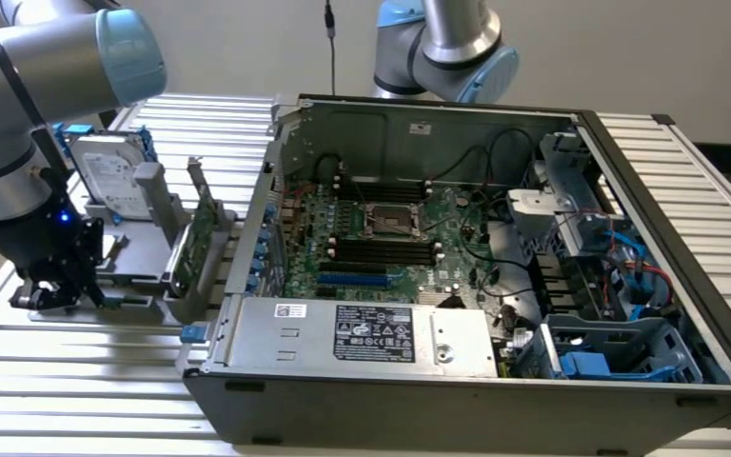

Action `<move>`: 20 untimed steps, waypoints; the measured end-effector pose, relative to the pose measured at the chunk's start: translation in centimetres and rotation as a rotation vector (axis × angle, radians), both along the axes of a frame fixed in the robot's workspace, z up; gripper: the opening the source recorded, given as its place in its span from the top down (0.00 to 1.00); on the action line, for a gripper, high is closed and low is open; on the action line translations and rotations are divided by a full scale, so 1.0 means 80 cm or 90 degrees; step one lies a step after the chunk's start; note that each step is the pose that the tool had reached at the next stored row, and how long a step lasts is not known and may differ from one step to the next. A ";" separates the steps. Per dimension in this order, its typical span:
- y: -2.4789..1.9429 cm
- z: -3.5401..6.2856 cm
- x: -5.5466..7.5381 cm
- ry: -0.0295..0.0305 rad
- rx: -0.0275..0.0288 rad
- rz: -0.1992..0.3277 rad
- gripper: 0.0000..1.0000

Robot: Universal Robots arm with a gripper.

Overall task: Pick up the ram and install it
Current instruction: 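Pick up the ram and move it above insertion slot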

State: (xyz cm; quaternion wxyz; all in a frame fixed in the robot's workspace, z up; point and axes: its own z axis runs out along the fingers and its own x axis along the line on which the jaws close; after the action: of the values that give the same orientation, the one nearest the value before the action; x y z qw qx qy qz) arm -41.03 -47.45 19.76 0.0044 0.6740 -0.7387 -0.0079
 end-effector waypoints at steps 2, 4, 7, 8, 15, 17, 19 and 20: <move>0.0000 0.001 0.000 0.0000 0.0000 0.000 0.87; -0.0001 0.003 0.000 0.0000 0.0000 0.000 0.87; 0.0000 0.008 0.000 0.0000 0.0000 0.000 0.87; 0.0000 0.009 0.000 0.0000 0.0000 0.000 0.87; 0.0000 0.027 0.000 0.0000 0.0000 0.000 0.87; 0.0000 0.033 0.000 0.0000 0.0000 0.000 0.87; 0.0000 0.040 0.000 0.0000 0.0000 0.000 0.87; 0.0000 0.043 0.000 0.0000 0.0000 0.000 0.87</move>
State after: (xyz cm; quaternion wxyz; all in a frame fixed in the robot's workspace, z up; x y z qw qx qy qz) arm -41.04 -47.45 23.22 0.0044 0.6740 -0.7387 -0.0079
